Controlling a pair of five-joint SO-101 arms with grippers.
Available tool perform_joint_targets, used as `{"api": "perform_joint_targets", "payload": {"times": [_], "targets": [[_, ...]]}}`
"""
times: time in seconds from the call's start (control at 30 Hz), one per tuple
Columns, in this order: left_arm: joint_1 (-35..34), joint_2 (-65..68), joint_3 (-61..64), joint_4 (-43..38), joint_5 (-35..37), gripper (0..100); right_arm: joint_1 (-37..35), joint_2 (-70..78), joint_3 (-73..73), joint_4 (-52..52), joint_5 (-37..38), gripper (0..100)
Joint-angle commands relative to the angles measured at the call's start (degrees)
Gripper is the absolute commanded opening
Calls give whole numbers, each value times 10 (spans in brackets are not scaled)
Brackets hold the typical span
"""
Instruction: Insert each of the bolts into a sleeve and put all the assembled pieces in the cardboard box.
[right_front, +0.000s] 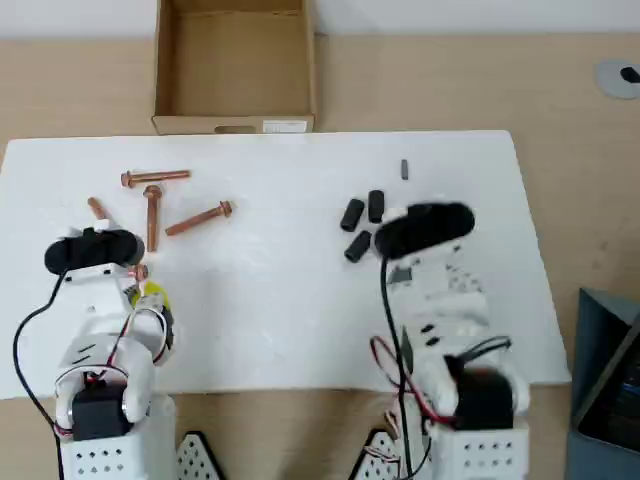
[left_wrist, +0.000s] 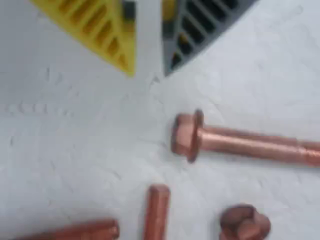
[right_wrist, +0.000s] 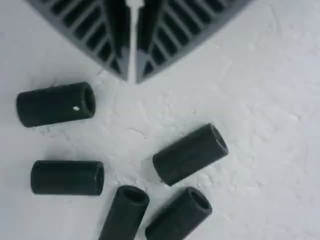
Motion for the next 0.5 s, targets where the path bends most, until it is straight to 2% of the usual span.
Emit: {"api": "perform_joint_targets", "payload": {"times": [0.0,0.27,0.47], "targets": [[-6,40,-68,4,1,52,-2,124,-121,9,-5,11],[-7,283,-259,6,2,53,-2,337,-358,124,-2,11],[-41,482,-411,57,-1,53,-3,451,-463,221,-18,12]]}}
